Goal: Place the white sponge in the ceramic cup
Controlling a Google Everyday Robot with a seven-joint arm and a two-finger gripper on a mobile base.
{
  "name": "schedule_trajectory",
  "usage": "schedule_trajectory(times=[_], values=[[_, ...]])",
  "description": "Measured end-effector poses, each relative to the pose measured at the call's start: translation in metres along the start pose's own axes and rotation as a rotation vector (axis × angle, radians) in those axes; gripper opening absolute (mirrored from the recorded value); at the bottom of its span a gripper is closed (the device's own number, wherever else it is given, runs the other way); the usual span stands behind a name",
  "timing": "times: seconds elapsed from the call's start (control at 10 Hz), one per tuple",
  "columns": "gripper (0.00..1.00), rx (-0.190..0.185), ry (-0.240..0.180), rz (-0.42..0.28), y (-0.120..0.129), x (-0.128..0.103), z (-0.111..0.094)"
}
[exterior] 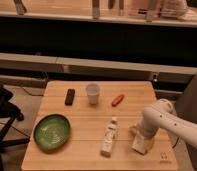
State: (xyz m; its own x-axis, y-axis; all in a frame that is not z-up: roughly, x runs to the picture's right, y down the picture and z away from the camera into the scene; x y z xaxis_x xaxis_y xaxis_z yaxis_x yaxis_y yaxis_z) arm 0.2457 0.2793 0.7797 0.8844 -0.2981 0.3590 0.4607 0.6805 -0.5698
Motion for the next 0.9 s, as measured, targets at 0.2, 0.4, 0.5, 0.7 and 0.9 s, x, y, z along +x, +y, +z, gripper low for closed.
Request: schedule_trajectory(times=[0.2,0.4,0.5,0.7,0.9], values=[[0.8,0.002,-0.002,-0.006,-0.0015,-0.0011,0.0024],[0.8,-0.002,-0.004,-0.013,-0.0002,-0.0007,0.0044],[0.8,-0.004,-0.004,-0.013,0.0017,-0.0002,0.0053],[0.8,-0.008,-0.005,-0.019,0.002,-0.0013,0.0063],[0.73,-0.009,-0.005,-0.022,0.0018,-0.0018,0.0067]])
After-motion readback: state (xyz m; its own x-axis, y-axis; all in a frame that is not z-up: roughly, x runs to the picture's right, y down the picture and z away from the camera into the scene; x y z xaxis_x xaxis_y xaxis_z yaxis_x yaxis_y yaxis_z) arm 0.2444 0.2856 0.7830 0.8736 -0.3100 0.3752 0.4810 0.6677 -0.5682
